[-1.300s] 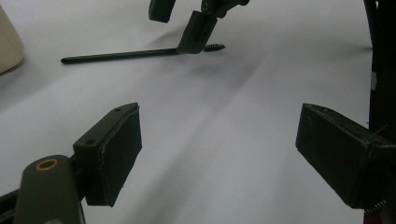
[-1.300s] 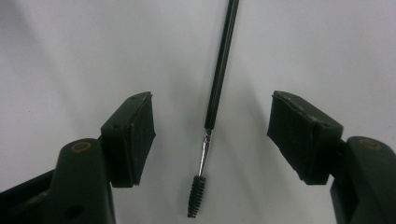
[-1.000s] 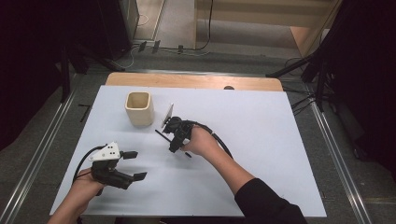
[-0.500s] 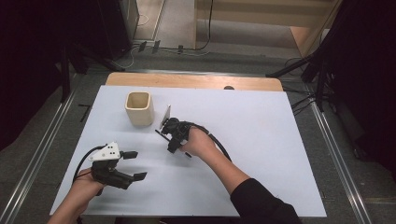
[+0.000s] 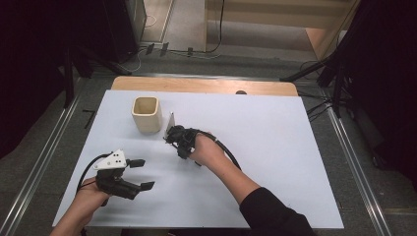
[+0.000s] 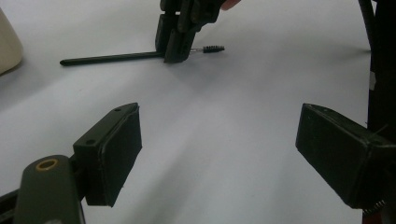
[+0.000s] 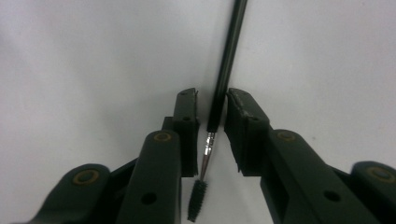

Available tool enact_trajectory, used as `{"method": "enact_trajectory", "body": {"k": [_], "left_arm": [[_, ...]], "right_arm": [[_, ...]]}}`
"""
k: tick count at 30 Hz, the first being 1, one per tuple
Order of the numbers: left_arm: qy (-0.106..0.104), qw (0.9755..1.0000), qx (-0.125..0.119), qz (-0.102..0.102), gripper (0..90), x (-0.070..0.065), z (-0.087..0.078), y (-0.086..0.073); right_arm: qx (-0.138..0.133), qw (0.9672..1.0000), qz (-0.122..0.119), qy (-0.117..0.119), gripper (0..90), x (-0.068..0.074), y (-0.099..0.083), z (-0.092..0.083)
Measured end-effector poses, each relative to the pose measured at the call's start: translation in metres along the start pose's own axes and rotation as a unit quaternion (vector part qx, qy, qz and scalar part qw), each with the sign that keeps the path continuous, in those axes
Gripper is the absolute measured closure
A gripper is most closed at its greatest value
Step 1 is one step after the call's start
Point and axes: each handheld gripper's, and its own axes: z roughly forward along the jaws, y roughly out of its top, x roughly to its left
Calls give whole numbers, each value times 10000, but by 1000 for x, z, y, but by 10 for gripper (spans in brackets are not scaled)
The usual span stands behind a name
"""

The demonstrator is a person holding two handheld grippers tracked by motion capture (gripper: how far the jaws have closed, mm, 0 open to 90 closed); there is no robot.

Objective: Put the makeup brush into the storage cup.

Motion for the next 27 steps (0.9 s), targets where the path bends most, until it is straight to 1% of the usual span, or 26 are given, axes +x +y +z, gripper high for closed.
{"method": "enact_trajectory", "body": {"k": [1,3,4,8,13,14,15,16,17,20,22,24,26,27], "left_arm": [[0,10000,0,1,148,0,0,0],[-3,10000,-21,1,147,0,0,0],[-8,10000,-20,1,147,0,0,0],[-14,10000,-19,11,147,0,0,0],[-2,10000,-4,0,147,0,0,0],[0,10000,-9,-2,147,0,0,0],[6,10000,-5,-5,147,0,0,0],[3,10000,-20,-11,147,0,0,0],[2,10000,-22,-12,147,0,0,0],[0,10000,-23,-15,148,0,0,0],[-5,10000,-5,-3,147,0,0,0],[-7,10000,-8,-7,147,0,0,0],[-34,10000,-2,-18,147,1,1,0],[-54,10000,5,-36,148,1,1,0]], "right_arm": [[32,10000,39,21,810,0,1,0],[37,9999,64,69,842,-1,1,0],[58,9998,157,109,858,-2,1,0],[55,9995,270,178,864,-3,1,0],[38,9992,316,244,865,-6,0,0],[-33,9991,329,259,865,-8,-1,-2],[-33,9991,329,259,865,-8,-1,-2],[-82,9988,388,283,865,-9,-2,-3],[-164,9984,412,344,865,-11,-3,-6],[-310,9974,492,432,865,-14,-7,-12],[-500,9957,552,544,865,-18,-12,-17],[-611,9943,602,626,865,-20,-16,-22],[-700,9932,641,673,865,-22,-21,-26],[-781,9928,610,676,865,-23,-24,-26]]}}
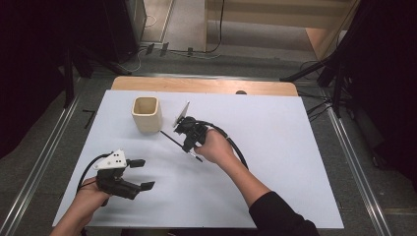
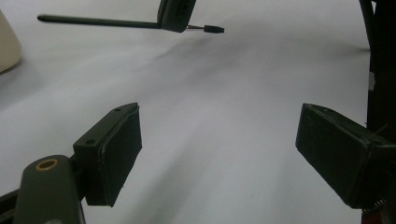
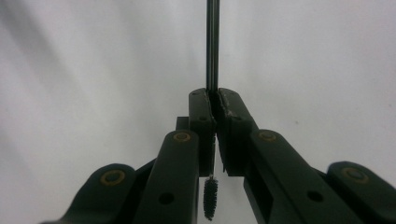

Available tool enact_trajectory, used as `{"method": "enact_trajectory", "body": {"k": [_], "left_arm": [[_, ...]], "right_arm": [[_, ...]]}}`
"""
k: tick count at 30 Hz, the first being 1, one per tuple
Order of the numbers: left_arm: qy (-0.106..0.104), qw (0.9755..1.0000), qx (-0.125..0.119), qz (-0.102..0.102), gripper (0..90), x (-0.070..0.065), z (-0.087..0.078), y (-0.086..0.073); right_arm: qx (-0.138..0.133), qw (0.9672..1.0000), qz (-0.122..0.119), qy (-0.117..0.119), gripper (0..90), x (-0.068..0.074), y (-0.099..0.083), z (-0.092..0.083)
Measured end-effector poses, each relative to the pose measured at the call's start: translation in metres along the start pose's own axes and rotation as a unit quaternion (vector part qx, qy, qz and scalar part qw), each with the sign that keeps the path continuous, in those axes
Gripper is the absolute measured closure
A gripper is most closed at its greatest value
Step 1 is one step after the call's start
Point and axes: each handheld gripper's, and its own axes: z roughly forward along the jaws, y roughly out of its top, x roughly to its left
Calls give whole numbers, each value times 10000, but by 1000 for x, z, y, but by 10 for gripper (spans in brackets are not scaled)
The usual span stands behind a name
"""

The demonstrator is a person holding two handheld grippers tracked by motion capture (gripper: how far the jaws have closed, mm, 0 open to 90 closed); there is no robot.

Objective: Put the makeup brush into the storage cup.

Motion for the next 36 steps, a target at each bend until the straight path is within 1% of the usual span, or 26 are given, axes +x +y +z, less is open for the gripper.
{"method": "enact_trajectory", "body": {"k": [2,3,4,7,8,10,11,12,13,17,19,20,23,24,26,28,29,31,33,34,35,36], "left_arm": [[-15,10000,-14,-27,147,0,1,0],[-18,10000,-22,-38,148,-1,1,0],[-33,10000,-45,-45,148,0,0,1],[-104,9997,-223,-23,147,-1,-1,2],[-124,9996,-270,-26,147,-2,-1,3],[-152,9995,-275,-44,147,-3,-1,3],[-151,9995,-274,-58,147,-3,-1,3],[-148,9995,-259,-62,147,-3,0,3],[-152,9995,-253,-76,147,-3,0,3],[-194,9994,-289,-89,148,-3,0,4],[-173,9993,-307,-90,147,-3,0,4],[-159,9993,-316,-80,147,-3,1,5],[-164,9993,-286,-176,147,-3,1,5],[-202,9991,-282,-225,147,-2,1,6],[-274,9988,-317,-261,147,-2,1,7],[-321,9986,-376,-198,147,-3,1,9],[-314,9985,-387,-205,147,-3,1,10],[-232,9991,-307,-192,147,-5,3,13],[-98,9991,-306,-279,146,-6,6,15],[-81,9990,-277,-332,146,-7,7,17],[-50,9991,-252,-339,147,-7,8,18],[-41,9992,-268,-294,147,-8,9,19]], "right_arm": [[-59,10000,37,70,865,-1,-4,-4],[-151,9999,18,79,865,-2,-7,-6],[-207,9997,59,128,865,-2,-9,-7],[-375,9990,70,213,865,-2,-18,-12],[-381,9990,34,217,865,-2,-19,-13],[-478,9985,69,254,865,-2,-25,-17],[-566,9980,23,280,865,-3,-28,-19],[-684,9971,52,315,865,-3,-34,-22],[-684,9971,52,315,865,-3,-34,-22],[-856,9955,55,392,865,-5,-48,-27],[-941,9946,99,433,865,-5,-54,-29],[-971,9942,78,446,865,-5,-57,-30],[-1081,9928,82,500,865,-6,-66,-33],[-1122,9923,110,503,865,-6,-69,-35],[-1192,9914,79,540,865,-7,-74,-37],[-1233,9908,60,556,865,-8,-79,-39],[-1267,9902,104,581,865,-7,-81,-39],[-1311,9896,59,592,865,-6,-86,-41],[-1341,9892,26,599,865,-6,-89,-43],[-1376,9886,1,610,865,-6,-90,-43],[-1385,9884,16,623,865,-5,-92,-44],[-1409,9881,-4,622,865,-5,-94,-44]]}}
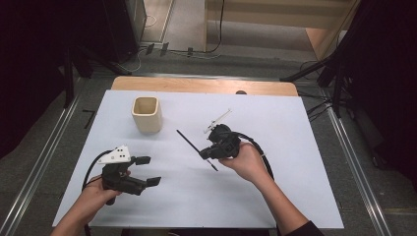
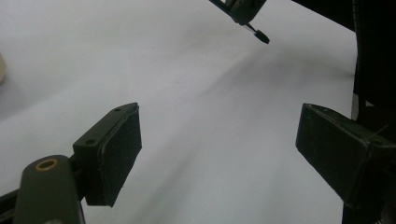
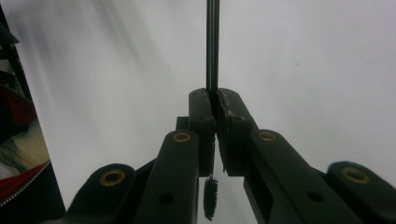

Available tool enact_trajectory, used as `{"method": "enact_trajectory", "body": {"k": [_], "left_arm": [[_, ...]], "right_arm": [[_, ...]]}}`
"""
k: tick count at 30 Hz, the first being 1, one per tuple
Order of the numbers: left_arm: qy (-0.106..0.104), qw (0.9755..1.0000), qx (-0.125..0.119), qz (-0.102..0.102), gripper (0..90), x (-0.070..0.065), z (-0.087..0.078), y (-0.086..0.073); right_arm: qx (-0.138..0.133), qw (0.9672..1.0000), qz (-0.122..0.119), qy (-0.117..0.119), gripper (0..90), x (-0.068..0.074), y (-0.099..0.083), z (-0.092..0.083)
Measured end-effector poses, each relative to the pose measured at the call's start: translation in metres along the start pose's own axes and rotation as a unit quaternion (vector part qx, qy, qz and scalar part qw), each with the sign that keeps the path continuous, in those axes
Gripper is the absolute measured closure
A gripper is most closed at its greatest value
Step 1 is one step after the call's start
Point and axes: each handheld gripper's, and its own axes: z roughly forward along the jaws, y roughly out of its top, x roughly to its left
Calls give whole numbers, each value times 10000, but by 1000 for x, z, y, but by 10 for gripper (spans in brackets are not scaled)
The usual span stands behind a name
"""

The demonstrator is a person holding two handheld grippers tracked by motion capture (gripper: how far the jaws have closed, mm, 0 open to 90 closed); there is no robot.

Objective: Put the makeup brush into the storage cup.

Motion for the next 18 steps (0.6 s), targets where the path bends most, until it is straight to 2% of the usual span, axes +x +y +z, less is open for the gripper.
{"method": "enact_trajectory", "body": {"k": [5,8,12,16,18], "left_arm": [[-117,9998,133,76,147,-1,3,4],[-257,9996,124,39,147,-1,5,7],[-496,9987,104,105,146,-2,6,11],[-509,9985,98,163,147,-2,8,15],[-538,9984,124,126,148,-3,10,17]], "right_arm": [[0,9999,-98,53,865,3,-8,-4],[-43,10000,-47,65,865,4,-13,-10],[-100,9999,0,88,865,3,-20,-17],[-136,9999,21,82,865,2,-30,-21],[-136,9999,24,75,865,2,-34,-24]]}}
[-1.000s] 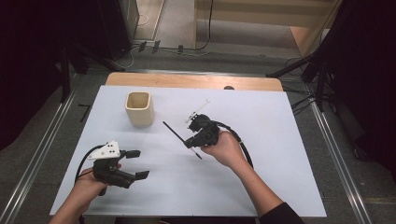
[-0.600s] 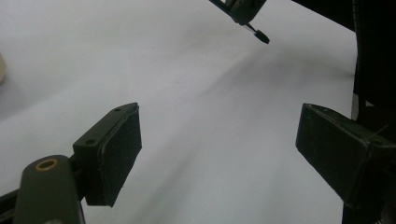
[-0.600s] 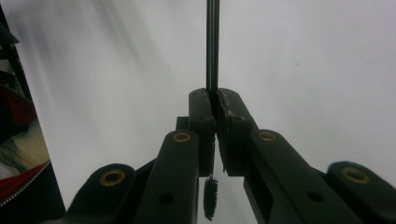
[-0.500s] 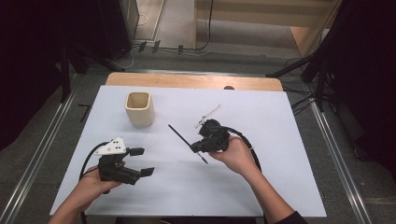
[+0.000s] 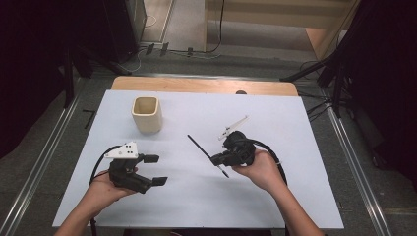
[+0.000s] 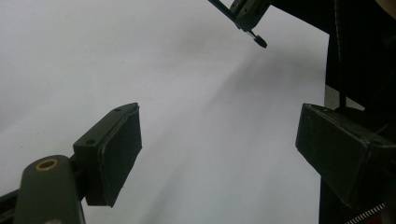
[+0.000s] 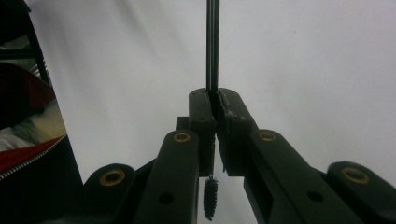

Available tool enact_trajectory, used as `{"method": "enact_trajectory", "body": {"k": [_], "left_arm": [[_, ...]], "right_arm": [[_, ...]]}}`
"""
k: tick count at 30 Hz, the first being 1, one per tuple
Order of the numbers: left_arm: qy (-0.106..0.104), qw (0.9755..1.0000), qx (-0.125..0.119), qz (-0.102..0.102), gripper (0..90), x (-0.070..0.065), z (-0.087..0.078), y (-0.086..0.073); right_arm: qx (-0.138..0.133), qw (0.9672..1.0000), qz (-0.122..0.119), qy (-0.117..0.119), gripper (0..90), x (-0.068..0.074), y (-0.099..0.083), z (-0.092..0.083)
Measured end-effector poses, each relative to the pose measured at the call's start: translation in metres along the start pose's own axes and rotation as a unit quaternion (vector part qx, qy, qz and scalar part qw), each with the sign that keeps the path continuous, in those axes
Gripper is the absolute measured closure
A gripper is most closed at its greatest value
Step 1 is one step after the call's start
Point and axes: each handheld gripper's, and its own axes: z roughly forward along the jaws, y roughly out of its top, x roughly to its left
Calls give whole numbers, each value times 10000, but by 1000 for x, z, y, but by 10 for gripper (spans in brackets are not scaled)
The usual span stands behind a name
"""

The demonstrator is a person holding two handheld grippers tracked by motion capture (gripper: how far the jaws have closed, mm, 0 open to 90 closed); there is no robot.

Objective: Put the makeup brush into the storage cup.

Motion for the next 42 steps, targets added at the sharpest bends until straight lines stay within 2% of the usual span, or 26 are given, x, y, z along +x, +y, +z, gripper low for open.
{"method": "enact_trajectory", "body": {"k": [6,11,17,23,27,29,32,37,40,42], "left_arm": [[-45,9999,120,2,148,-1,7,5],[-52,9997,216,50,148,-1,13,10],[-70,9994,314,157,148,-3,18,19],[-81,9988,436,197,148,-4,22,27],[-102,9982,522,261,148,-4,27,30],[-101,9979,569,292,148,-5,29,32],[-140,9975,625,303,149,-5,30,34],[-144,9966,726,350,148,-6,33,37],[-118,9953,846,456,148,-7,34,39],[-135,9951,881,422,148,-7,36,40]], "right_arm": [[95,10000,4,-28,865,0,-10,-4],[192,9998,-99,-43,865,2,-13,-3],[402,9987,-308,18,865,3,-12,4],[697,9962,-521,19,865,5,-8,11],[966,9927,-727,2,865,6,-6,14],[1084,9903,-864,52,865,7,-4,15],[1285,9864,-1024,-10,865,9,0,16],[1466,9820,-1190,26,865,12,8,18],[1582,9786,-1317,47,865,15,13,19],[1684,9750,-1449,37,865,17,15,21]]}}
